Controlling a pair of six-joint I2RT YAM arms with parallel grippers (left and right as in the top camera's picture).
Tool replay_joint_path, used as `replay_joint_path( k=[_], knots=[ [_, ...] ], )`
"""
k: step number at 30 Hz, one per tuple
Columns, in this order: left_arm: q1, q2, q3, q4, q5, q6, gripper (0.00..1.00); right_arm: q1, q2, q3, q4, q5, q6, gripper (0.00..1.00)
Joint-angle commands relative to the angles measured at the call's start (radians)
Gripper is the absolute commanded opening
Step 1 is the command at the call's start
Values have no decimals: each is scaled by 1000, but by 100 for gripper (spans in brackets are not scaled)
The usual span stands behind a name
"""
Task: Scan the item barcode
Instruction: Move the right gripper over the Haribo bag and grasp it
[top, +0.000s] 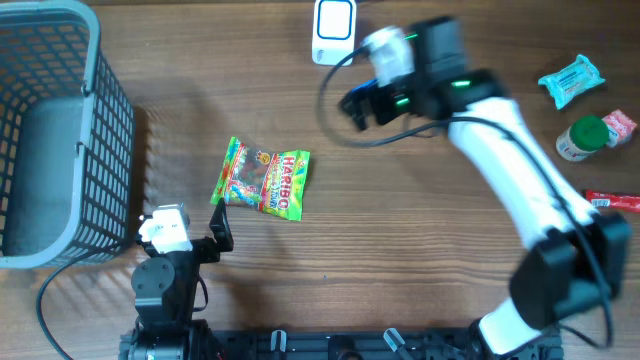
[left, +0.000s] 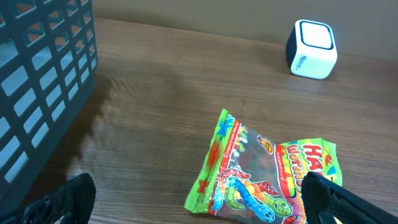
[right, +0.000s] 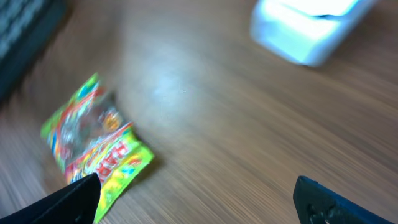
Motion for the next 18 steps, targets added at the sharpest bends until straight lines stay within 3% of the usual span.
replay_joint_path(
  k=[1,4,11,18],
  knots=[
    [-4,-2,-5,4,11,15,100,89,130,-2,28,-185,-275,100],
    [-4,-2,-5,4,11,15,100,169,209,-2,19,-240,-370,100],
    [-4,-2,-5,4,11,15,100,318,228,-2,72,-168,-490,100],
    [-4,-2,-5,4,11,15,100,348,341,-2,205,-136,-484,100]
  ],
)
